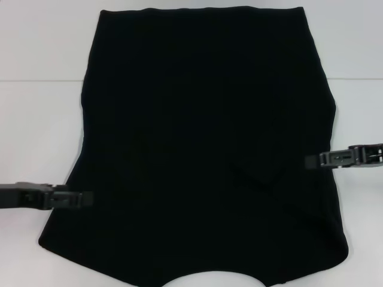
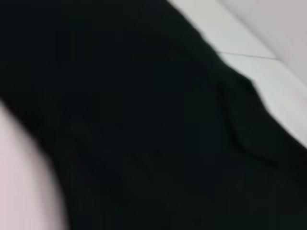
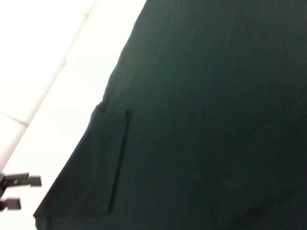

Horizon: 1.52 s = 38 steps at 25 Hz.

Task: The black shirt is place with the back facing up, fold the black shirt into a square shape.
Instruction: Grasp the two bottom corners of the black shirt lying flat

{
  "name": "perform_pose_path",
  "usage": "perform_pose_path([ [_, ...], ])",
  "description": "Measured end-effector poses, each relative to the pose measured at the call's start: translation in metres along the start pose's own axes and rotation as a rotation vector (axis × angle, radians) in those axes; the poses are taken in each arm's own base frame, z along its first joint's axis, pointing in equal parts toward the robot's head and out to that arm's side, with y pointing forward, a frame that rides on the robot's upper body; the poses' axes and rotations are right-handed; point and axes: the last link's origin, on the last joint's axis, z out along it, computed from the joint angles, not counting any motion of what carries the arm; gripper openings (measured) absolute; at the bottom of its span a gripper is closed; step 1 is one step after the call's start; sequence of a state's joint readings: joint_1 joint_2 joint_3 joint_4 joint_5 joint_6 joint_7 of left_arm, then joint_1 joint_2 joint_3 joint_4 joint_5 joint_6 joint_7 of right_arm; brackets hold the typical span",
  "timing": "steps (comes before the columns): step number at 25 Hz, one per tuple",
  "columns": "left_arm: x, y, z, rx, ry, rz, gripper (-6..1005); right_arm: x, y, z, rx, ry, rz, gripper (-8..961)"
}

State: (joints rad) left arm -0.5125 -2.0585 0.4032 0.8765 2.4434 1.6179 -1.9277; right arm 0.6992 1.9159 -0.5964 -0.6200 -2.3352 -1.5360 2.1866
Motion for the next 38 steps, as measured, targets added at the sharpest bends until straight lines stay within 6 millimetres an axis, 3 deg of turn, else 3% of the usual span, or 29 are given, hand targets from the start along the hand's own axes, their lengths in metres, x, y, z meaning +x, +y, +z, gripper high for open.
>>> perform_pose_path([
  [7,-0.013,-0.015,-0.014,0.101,-0.075,-0.095,933,-0.004,0.009,0.012,-0.027,0.027,-0.090,910],
  [15,-0.020,-0.018,-0.016,0.130,-0.136,-0.097,933,-0.010,0.025,0.028,-0.060,0.087,-0.200,909],
  [38,-0.017,-0.005,-0.005,0.069,-0.251,-0.028,933,-0.024,0.034,0.035,-0.061,0.069,-0.252,909],
])
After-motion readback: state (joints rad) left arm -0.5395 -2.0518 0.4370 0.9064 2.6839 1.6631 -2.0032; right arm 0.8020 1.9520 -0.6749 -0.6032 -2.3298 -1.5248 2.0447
